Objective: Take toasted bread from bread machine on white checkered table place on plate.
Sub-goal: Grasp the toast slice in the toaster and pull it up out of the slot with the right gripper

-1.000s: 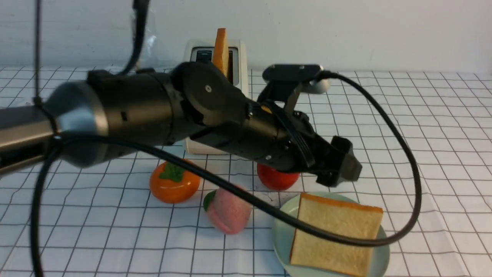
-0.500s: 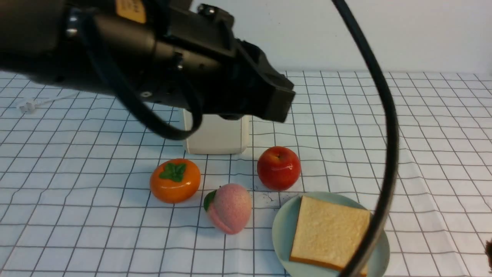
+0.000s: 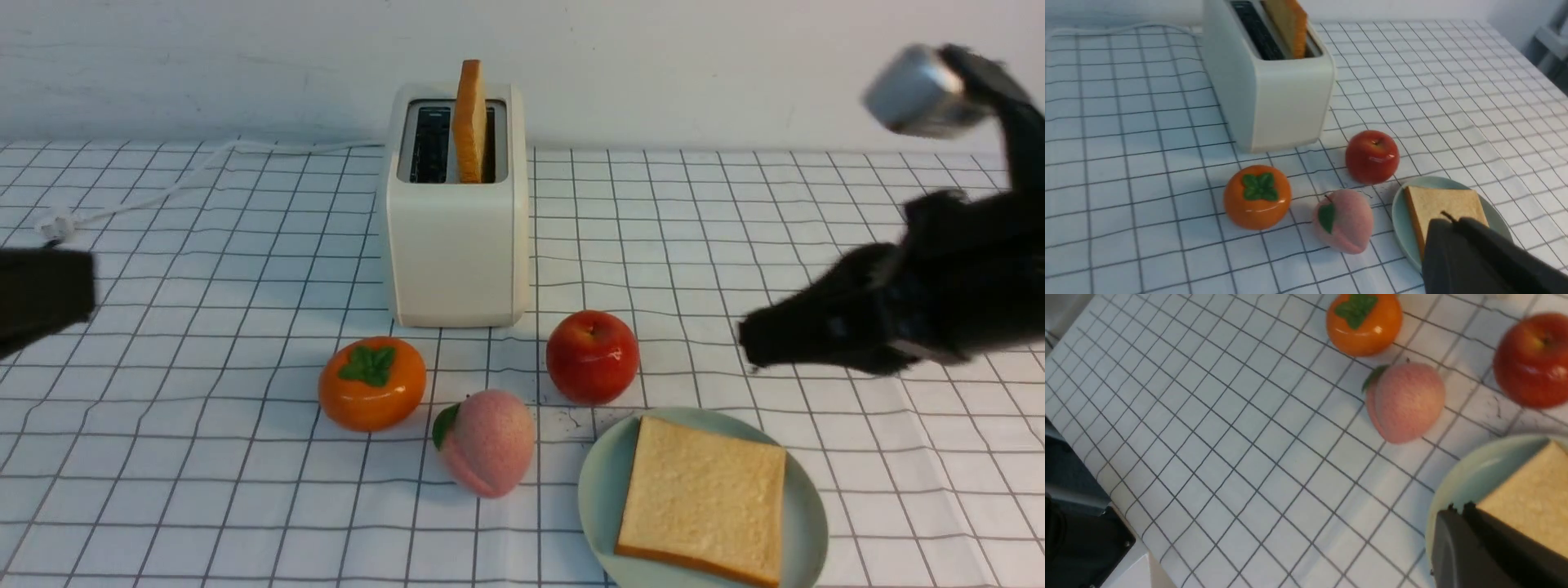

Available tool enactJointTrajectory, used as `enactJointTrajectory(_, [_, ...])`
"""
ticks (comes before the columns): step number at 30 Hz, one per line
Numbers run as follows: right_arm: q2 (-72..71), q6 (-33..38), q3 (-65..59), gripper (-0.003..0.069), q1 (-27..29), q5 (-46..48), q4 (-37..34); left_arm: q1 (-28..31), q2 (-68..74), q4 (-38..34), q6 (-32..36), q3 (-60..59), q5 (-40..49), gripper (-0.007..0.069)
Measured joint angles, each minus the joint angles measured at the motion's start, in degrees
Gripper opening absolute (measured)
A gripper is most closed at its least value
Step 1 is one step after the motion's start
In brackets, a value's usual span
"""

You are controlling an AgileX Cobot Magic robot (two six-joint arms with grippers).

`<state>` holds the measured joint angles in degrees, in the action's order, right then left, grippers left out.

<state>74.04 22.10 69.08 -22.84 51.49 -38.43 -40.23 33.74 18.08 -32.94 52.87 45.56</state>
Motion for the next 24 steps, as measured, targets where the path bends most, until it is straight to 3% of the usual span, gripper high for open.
enactJointTrajectory(8, [20.0,-9.9,20.7,0.007,-8.9,-8.0,10.5,0.0,-8.7,1.6,-2.2,-4.1,5.1,-0.0013])
enactJointTrajectory(13, [34.9,-19.7,38.4,0.0273,-9.5,-11.5,19.8,0.0,-9.9,1.6,-1.3,-4.3,5.7,-0.0013])
enactJointTrajectory(19, [46.3,-24.8,51.5,0.051,-9.5,-16.2,24.6,0.0,-9.9,1.6,-0.8,-4.3,5.7,-0.0013])
enactJointTrajectory(24, [52.7,-31.0,57.6,0.0554,-9.5,-20.6,31.6,0.0,-9.9,1.5,0.4,-4.3,5.7,-0.0013])
